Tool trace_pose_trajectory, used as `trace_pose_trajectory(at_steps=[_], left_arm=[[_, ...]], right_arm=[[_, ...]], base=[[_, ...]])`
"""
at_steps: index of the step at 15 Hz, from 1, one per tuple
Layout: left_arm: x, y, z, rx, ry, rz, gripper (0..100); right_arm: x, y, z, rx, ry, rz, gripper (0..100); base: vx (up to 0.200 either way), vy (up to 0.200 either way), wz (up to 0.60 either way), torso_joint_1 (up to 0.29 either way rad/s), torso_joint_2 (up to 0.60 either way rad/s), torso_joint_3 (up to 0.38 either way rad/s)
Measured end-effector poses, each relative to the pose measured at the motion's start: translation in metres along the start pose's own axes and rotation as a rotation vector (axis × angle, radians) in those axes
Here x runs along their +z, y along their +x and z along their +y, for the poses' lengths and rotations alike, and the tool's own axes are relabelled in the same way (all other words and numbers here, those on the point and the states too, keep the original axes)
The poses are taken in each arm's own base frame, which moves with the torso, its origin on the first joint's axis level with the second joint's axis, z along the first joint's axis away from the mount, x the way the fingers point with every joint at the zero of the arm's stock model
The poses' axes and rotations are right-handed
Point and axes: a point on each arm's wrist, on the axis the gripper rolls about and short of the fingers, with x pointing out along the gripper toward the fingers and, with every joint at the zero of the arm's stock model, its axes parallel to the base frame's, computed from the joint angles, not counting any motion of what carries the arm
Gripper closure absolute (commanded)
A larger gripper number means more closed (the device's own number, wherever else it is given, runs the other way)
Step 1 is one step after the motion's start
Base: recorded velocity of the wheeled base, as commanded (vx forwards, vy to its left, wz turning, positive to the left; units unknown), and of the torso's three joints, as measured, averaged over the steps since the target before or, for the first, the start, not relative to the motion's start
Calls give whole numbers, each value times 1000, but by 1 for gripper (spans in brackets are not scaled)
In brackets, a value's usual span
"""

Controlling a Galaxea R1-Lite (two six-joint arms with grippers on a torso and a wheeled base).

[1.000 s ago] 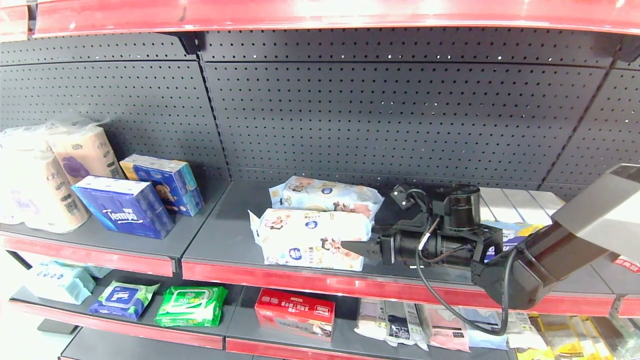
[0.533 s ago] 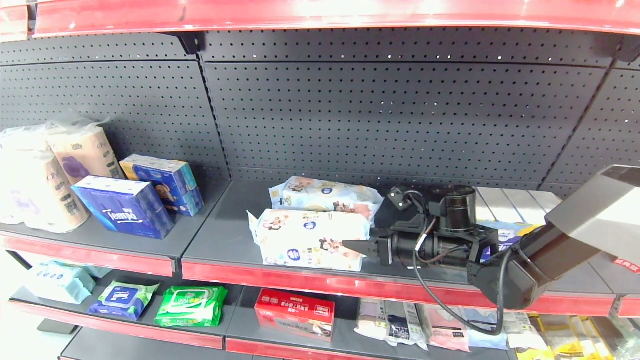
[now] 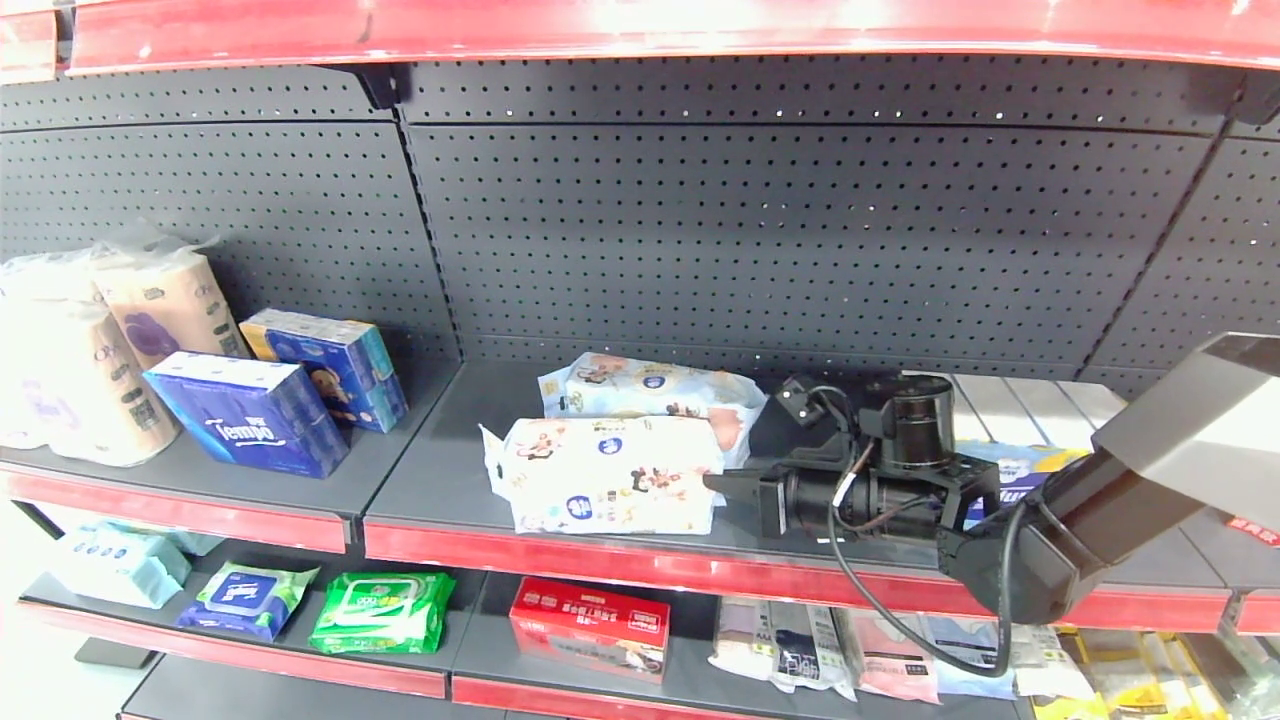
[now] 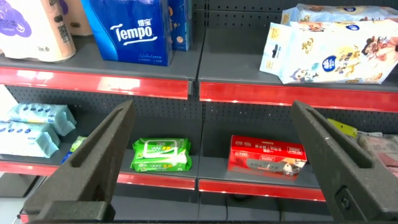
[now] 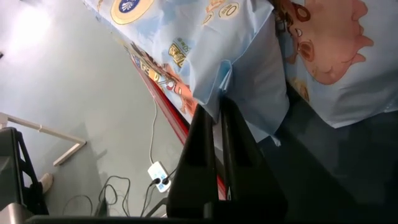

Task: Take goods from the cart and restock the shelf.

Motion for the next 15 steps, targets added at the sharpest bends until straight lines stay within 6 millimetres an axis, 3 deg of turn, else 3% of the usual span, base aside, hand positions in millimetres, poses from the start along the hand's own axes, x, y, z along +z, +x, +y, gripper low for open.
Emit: trace_pose_trajectory(at_steps=[15], left_arm=[[0,0,0,0,1,0,0]], right_arm=[[-4,-39,14,-29,6,8,100]], base=[[0,0,0,0,0,0]])
